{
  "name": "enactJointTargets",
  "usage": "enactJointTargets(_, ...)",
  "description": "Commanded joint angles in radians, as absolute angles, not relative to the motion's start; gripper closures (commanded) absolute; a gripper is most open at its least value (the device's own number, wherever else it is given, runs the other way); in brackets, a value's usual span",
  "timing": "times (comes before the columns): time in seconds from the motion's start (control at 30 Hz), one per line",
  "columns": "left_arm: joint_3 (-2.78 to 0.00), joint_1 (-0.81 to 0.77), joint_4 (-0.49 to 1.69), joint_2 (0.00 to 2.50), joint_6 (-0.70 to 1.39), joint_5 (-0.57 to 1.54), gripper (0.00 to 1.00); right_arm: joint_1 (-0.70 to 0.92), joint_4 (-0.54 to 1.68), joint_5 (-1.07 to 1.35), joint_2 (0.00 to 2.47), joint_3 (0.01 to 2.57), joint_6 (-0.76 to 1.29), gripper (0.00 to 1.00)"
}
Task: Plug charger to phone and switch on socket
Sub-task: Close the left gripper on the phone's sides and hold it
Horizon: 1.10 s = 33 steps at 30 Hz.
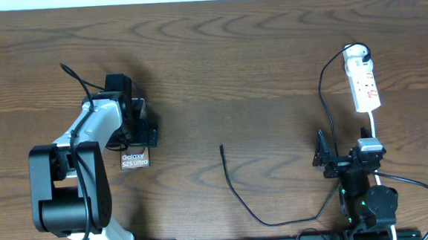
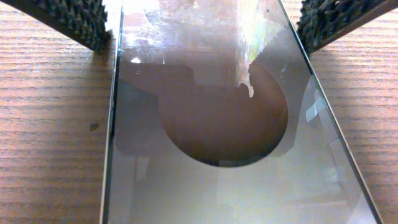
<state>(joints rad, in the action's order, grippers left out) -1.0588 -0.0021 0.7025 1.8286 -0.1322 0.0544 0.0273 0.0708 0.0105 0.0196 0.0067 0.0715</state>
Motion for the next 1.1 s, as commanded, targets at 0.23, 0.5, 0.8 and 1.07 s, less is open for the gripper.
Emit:
enactJointTargets(0.23,-1.034,-0.003,0.704,1.837,-0.139,0.052,0.16,0.02,0.075,0.009,0.02,0.006,0.062,0.01)
enactJointTargets(0.5,-1.034,-0.003,0.704,1.837,-0.139,0.053,0.18,0.02,0.075,0.009,0.02,0.006,0.062,0.01)
enactJointTargets(0.8,-1.034,-0.003,0.704,1.837,-0.139,0.053,0.23,0.02,0.075,0.009,0.02,0.006,0.062,0.01)
enactJointTargets(1.07,-1.034,-0.003,0.704,1.837,-0.139,0.052,0.24,0.02,0.075,0.009,0.02,0.006,0.062,0.01)
